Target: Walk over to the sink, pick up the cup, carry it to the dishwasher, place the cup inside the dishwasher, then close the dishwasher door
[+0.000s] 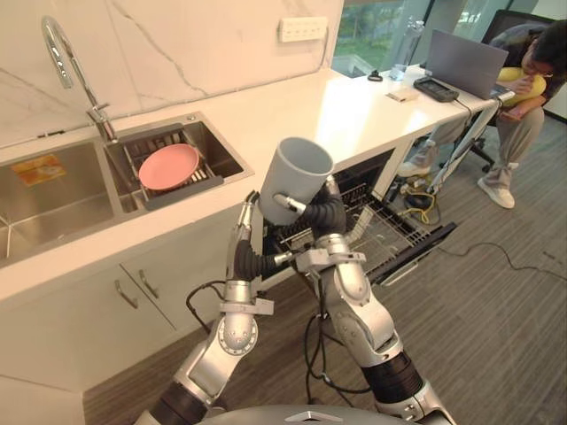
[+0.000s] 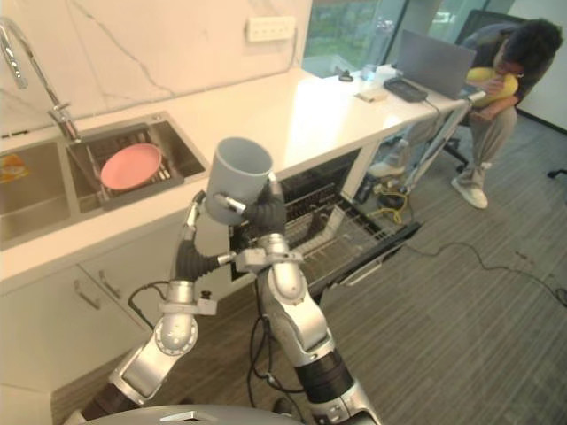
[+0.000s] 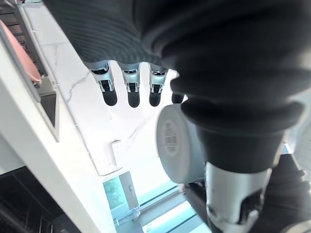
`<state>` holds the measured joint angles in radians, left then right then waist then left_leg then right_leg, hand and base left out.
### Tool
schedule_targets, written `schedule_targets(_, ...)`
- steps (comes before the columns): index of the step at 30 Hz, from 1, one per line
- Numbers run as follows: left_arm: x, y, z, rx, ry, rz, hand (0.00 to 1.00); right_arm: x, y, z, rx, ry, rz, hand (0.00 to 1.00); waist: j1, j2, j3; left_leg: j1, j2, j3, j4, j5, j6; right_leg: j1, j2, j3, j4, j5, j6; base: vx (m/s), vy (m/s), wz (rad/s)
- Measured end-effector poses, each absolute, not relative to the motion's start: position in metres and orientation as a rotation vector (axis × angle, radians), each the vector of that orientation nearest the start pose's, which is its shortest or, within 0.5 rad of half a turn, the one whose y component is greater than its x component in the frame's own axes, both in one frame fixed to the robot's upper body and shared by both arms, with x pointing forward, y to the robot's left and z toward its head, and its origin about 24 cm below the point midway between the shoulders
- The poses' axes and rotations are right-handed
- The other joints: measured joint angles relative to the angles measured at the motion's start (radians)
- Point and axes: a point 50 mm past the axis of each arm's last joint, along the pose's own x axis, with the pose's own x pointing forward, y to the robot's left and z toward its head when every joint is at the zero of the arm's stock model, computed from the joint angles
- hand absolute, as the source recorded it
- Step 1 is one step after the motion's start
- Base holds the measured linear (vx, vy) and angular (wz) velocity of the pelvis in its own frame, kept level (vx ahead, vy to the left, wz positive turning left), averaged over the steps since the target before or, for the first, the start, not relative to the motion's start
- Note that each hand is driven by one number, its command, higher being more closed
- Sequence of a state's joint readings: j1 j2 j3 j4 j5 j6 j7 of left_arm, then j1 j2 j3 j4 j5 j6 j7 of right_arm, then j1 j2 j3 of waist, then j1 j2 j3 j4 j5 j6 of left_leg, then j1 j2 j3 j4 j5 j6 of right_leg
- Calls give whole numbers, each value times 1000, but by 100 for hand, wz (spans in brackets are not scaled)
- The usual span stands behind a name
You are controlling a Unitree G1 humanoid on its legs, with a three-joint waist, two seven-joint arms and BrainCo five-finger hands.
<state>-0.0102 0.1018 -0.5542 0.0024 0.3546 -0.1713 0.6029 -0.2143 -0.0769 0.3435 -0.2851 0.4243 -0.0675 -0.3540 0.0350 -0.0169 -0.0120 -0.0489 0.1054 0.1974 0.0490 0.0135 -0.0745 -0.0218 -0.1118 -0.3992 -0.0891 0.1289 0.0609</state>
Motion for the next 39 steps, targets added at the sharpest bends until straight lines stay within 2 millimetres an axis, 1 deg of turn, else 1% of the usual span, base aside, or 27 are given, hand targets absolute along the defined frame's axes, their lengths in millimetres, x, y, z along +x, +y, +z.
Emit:
schedule_targets(1,221,57,55,309,-333,-4,0,260,-82,155,453,-388,136,100,-1,0,0,0,0,1,0,0,0,0,0,1,0,0,0,0,0,-3)
schedule_targets(2,220,56,49,304,-306,-17,0,263,-86,164,483,-430,110,100,-5,0,0,0,0,2,0,0,0,-1,0,1,0,0,0,0,0,0)
schedule_targets(4,220,55,49,292,-296,-29,0,263,-91,168,499,-457,81,100,-5,0,1,0,1,6,0,0,0,-2,0,2,0,0,0,0,0,0)
schedule_targets(9,224,55,47,179,-222,-28,0,266,-103,168,502,-460,14,100,-5,-1,8,1,2,13,0,-1,0,-3,1,5,0,1,1,1,0,-1)
schedule_targets(10,225,54,44,166,-200,-37,0,266,-105,168,501,-462,4,100,-4,-1,8,1,2,13,0,-1,0,-3,1,5,0,1,1,0,0,0)
schedule_targets(12,226,54,26,147,-94,-108,0,269,-114,166,491,-459,-31,100,-5,-1,11,3,2,13,0,-1,0,-2,0,5,0,1,1,0,0,0)
schedule_targets(13,223,56,2,171,37,-167,0,273,-123,161,477,-441,-64,100,-5,-1,18,8,2,14,0,-1,0,2,0,6,0,1,1,0,0,0)
schedule_targets(15,210,68,-38,203,253,-191,0,280,-136,151,439,-396,-105,100,-6,-2,37,15,2,17,1,-2,0,7,0,6,0,-2,-2,-24,6,-6)
schedule_targets(16,199,83,-63,185,405,-155,0,284,-148,144,395,-370,-130,100,-6,-4,49,14,3,19,3,-2,0,8,-2,2,0,-2,-3,-1,7,-8)
schedule_targets(17,191,93,-75,162,483,-117,0,285,-155,141,374,-358,-146,100,-6,-4,57,14,3,18,4,-2,0,8,-2,0,0,-1,-3,4,5,-5)
schedule_targets(18,173,114,-96,121,623,-27,0,287,-169,138,324,-348,-192,100,-5,-3,73,13,3,16,6,-3,-1,9,-2,-3,0,-1,-3,0,0,0)
schedule_targets(19,163,124,-104,107,679,20,0,288,-177,138,297,-347,-217,100,-5,-2,81,12,3,12,7,-3,-1,11,-2,-7,0,-1,-3,5,-7,15)
schedule_targets(20,146,142,-117,85,764,106,0,287,-191,139,260,-355,-261,100,-4,3,100,11,3,-2,12,-4,-3,21,-3,-21,0,-2,-2,3,-2,24)
schedule_targets(21,130,159,-127,101,828,165,0,287,-203,141,214,-363,-305,100,3,6,111,11,4,-10,8,-4,-2,23,-4,-29,0,0,0,6,-1,25)
schedule_targets(22,126,168,-128,110,841,195,0,287,-209,141,192,-362,-321,100,9,8,114,10,5,-13,6,-3,-2,23,-4,-34,0,0,0,3,1,16)
schedule_targets(23,118,181,-131,134,858,234,0,288,-218,139,148,-351,-351,100,22,11,119,10,5,-16,2,-1,0,24,-3,-37,0,0,0,19,-7,18)
schedule_targets(24,111,190,-133,132,864,279,0,290,-224,137,121,-331,-367,100,26,16,127,9,3,-30,2,0,1,31,-5,-50,0,0,0,13,-4,20)
schedule_targets(26,110,196,-132,151,847,311,0,295,-226,134,71,-293,-373,100,29,17,141,10,2,-35,2,1,2,35,-6,-54,0,-2,1,-5,4,13)
schedule_targets(27,112,199,-130,163,824,326,0,299,-227,132,35,-267,-359,100,35,15,156,9,1,-37,2,2,3,35,-6,-56,0,-4,3,-20,5,4)
schedule_targets(31,114,208,-126,159,789,372,0,311,-239,127,-87,-180,-312,100,44,8,206,-26,-1,-64,12,7,3,19,-8,-82,0,-4,2,-21,-1,16)
schedule_targets(32,113,211,-127,157,792,386,0,316,-243,127,-106,-157,-303,100,48,7,228,-30,-1,-66,16,8,4,18,-8,-86,0,-4,2,-23,-1,18)
schedule_targets(33,107,213,-130,157,818,401,0,324,-250,128,-132,-122,-297,100,52,10,261,-46,-2,-79,25,7,4,13,-9,-97,0,-2,1,-18,-2,20)
schedule_targets(35,104,214,-131,169,828,403,0,330,-260,131,-163,-93,-295,100,56,14,292,-67,-4,-94,37,8,5,5,-11,-111,0,0,2,-14,1,21)
schedule_targets(36,102,213,-133,181,836,397,0,335,-267,134,-184,-70,-300,100,71,17,307,-83,-7,-98,38,13,8,-11,-11,-111,0,6,-2,13,8,16)
schedule_targets(37,102,212,-133,187,838,391,0,340,-273,139,-214,-57,-301,100,76,24,328,-94,-10,-108,38,16,11,-17,-13,-119,0,14,-3,20,13,13)
schedule_targets(39,102,210,-134,181,840,391,0,346,-282,144,-247,-31,-312,100,79,35,356,-100,-17,-119,38,19,15,-14,-19,-134,0,15,-2,19,23,20)
